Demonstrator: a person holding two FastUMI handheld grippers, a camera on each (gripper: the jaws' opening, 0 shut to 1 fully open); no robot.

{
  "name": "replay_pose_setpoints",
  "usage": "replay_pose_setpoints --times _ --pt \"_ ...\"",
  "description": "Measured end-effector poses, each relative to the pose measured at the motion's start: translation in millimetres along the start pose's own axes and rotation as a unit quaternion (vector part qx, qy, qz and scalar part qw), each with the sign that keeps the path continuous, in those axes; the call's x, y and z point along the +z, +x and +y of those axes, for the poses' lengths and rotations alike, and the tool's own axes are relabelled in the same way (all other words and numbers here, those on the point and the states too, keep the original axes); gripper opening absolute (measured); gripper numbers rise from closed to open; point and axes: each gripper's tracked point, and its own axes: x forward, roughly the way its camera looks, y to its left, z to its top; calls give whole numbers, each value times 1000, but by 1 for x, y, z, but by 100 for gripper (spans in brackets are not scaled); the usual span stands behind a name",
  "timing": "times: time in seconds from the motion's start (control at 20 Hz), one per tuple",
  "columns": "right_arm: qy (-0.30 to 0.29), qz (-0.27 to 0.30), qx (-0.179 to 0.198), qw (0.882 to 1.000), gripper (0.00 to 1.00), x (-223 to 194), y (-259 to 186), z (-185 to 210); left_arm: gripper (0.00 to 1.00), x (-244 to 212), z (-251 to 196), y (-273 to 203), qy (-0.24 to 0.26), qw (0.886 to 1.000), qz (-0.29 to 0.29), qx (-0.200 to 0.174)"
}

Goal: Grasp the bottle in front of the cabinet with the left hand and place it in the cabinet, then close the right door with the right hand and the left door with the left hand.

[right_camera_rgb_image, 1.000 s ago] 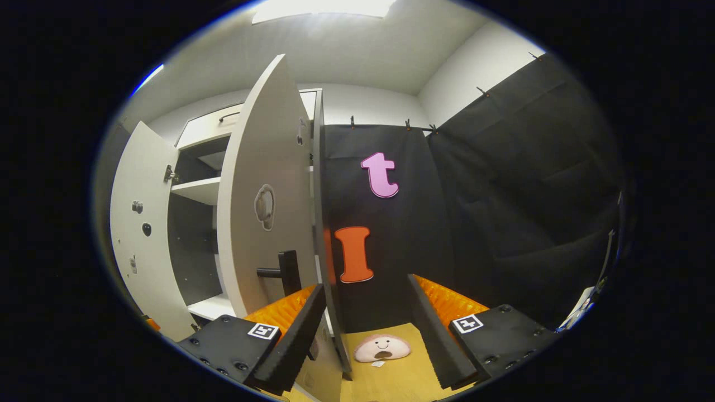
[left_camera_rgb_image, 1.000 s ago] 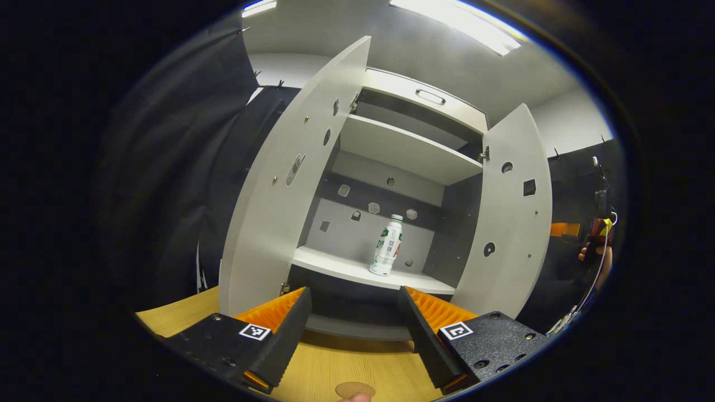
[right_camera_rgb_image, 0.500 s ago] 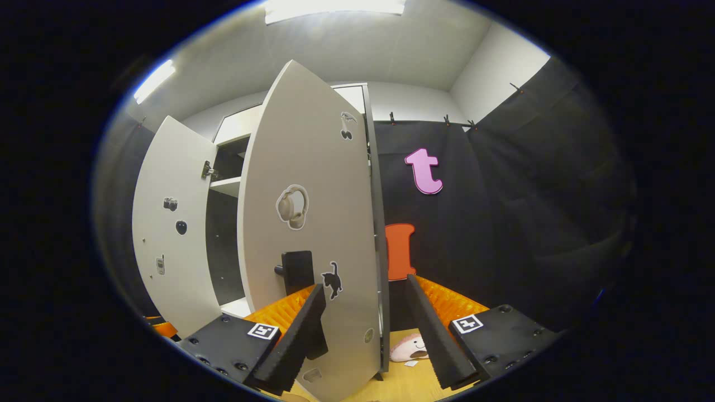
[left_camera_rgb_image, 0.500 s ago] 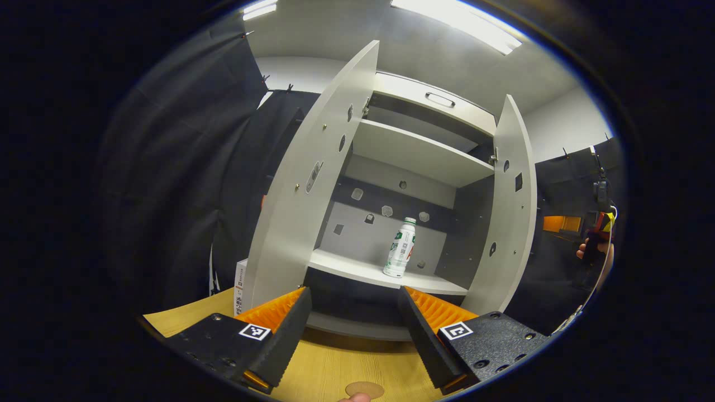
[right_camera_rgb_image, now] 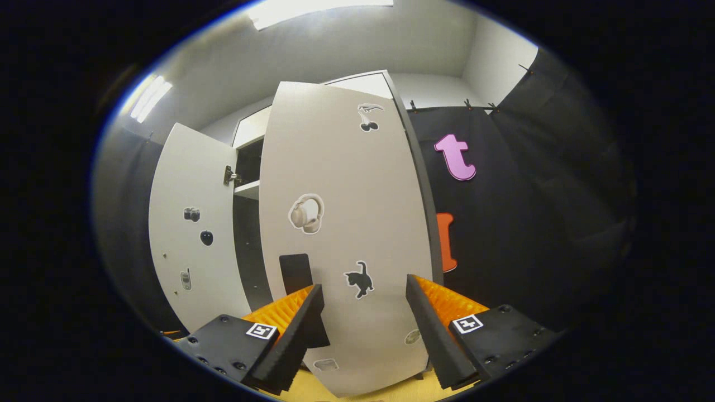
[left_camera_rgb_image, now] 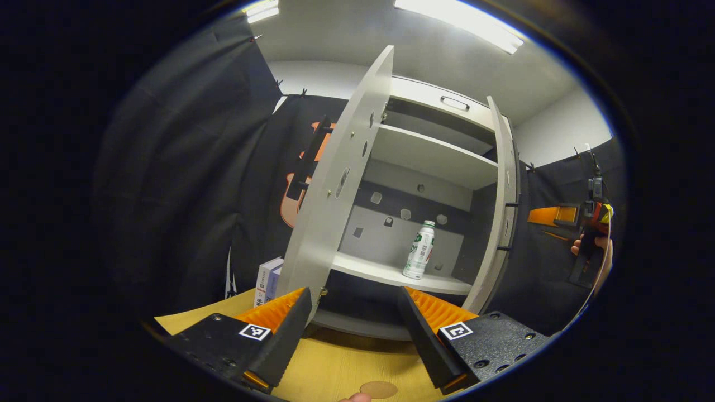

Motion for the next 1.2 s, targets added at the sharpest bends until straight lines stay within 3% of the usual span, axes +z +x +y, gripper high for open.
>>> replay_pose_setpoints --times 0.2,0.6,0.95,1.2 --pt "-19 24 17 999 98 -20 16 20 95 3 8 3 6 1000 -5 9" --pt "-30 29 0 999 97 -29 52 31 95 11 10 7 9 1000 -15 9" --pt "-43 32 -7 999 97 -31 68 39 95 26 29 8 -10 999 -29 32" --pt "-53 29 -14 998 97 -34 75 42 95 37 47 2 3 998 -40 56"
